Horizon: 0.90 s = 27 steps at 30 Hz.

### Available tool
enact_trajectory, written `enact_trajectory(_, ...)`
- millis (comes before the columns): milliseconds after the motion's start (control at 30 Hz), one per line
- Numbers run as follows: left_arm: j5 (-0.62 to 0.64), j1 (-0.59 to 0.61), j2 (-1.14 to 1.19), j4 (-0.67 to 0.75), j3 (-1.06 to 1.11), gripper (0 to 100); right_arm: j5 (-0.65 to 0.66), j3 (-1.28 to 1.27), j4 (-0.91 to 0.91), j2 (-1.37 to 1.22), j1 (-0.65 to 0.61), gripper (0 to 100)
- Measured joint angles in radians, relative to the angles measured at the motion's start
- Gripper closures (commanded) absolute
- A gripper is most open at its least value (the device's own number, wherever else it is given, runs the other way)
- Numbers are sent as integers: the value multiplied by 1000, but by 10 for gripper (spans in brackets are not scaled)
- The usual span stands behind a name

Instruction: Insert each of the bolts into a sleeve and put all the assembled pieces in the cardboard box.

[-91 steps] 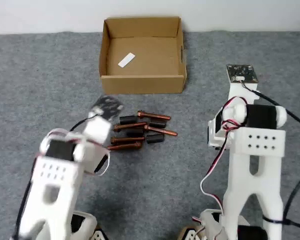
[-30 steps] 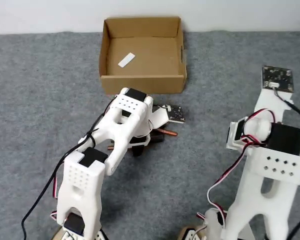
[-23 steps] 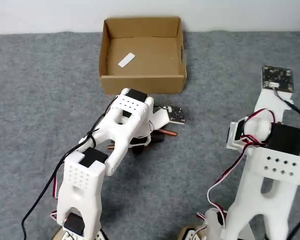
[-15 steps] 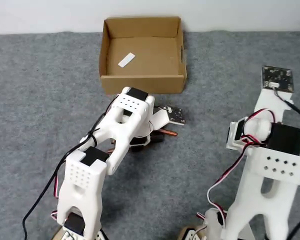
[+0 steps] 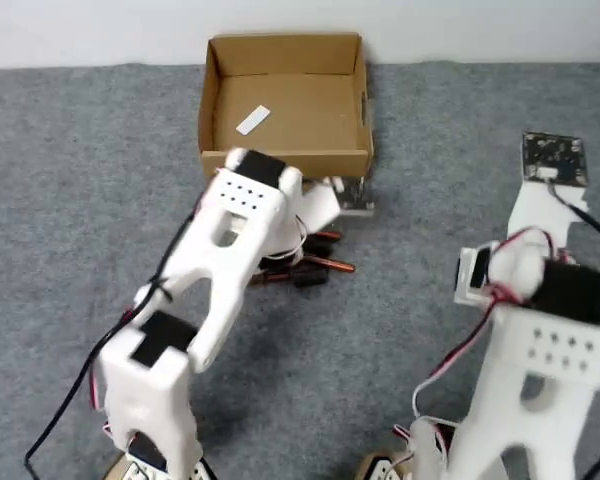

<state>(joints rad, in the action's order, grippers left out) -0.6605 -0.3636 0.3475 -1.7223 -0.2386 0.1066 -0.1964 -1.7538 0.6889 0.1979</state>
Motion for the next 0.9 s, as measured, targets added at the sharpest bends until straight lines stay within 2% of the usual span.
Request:
enact_trajectory(133, 149, 0, -170, -2, 0, 994, 95, 0, 0, 129, 0, 990)
enact_trajectory(333, 591, 0, -417, -5, 17, 995, 120, 0, -2, 275, 0, 990)
enact_trajectory(500, 701, -57, -683, -9, 187, 995, 18, -86, -2, 344, 0, 990)
enact_trajectory(633, 893, -71, -922, 61, 387, 995, -91, -192, 5, 384, -11, 990)
enact_trajectory(700, 953, -69, -1048, 118, 502, 995, -124, -239, 14, 414, -48, 990)
enact_trajectory(900, 982, -69, -1398, 227, 836, 995, -249, -404, 129, 517, -270, 990)
